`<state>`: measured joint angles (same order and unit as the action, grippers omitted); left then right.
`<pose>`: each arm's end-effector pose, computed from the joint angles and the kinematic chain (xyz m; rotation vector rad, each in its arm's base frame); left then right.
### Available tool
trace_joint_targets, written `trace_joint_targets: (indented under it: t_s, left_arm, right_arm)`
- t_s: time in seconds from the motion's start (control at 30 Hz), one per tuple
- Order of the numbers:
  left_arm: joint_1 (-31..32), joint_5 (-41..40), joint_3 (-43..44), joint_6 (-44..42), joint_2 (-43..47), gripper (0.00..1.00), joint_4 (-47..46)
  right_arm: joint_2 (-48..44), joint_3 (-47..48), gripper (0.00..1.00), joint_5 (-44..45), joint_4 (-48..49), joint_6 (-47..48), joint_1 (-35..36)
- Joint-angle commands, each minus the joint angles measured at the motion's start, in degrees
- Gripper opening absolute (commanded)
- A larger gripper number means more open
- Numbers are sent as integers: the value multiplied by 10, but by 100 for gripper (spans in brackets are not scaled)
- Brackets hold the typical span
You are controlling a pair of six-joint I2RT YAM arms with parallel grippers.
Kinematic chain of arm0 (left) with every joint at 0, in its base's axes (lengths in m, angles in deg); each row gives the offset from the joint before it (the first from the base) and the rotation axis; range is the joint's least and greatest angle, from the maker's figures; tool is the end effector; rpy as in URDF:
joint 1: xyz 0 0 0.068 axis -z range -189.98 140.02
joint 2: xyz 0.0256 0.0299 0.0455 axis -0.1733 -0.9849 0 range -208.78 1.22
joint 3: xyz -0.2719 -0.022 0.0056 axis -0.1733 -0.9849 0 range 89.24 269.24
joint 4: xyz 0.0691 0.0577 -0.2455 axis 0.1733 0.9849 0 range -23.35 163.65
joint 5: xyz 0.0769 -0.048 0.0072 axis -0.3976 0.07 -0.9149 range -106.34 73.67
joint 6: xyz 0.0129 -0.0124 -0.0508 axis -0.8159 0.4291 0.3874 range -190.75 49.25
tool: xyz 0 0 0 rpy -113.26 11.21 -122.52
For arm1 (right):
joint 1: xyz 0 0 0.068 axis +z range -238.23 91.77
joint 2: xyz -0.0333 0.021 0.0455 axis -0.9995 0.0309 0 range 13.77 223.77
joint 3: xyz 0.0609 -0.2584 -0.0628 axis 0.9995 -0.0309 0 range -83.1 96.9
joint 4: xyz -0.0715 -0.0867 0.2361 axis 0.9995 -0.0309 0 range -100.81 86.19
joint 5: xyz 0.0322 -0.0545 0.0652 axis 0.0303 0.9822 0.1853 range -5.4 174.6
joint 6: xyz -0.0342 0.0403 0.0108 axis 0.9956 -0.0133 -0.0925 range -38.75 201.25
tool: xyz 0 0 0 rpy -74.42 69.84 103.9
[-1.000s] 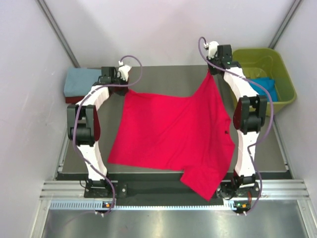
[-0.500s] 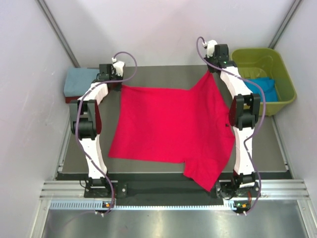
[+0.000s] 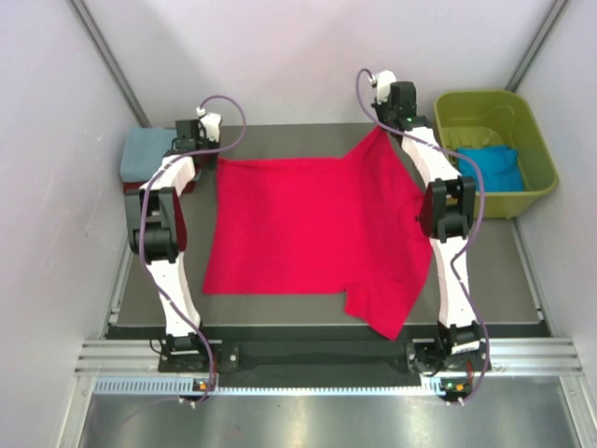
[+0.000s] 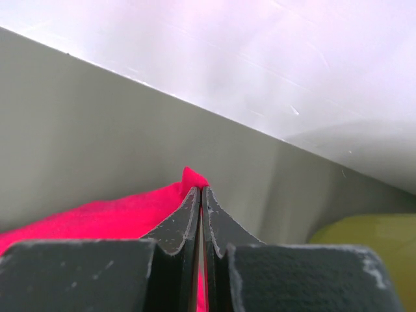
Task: Fold and stack the t-shirts
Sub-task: Flatten the tshirt out, then fold the tshirt
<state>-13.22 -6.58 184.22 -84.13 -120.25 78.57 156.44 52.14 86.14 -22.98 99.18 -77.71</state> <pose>0.4889 0.0216 0.2154 0.2884 2.2113 -0.0325 0.5690 0.1047 0.2522 -0.4839 1.9783 -0.1086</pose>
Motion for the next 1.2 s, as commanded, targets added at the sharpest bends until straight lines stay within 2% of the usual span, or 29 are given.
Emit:
trace_joint_targets:
  t_s: [0.0,0.4,0.53,0.8,1.17]
  left_arm:
    - [-4,-14,35,3,-5,0,-46]
    - [-7,-17,120,3,-68,0,-30]
    - [-7,-12,128,6,-63,0,-28]
    - [-7,18,93,5,3,0,-16]
    - [-13,67,-7,-12,117,0,35]
  right_arm:
    - [1,42,0,12,57,3,5]
    - [25,53,0,33,83,18,-10]
    - [16,52,0,35,76,21,-11]
    - [-86,-19,0,27,14,26,-9]
    - [-306,-238,0,8,-50,20,-1]
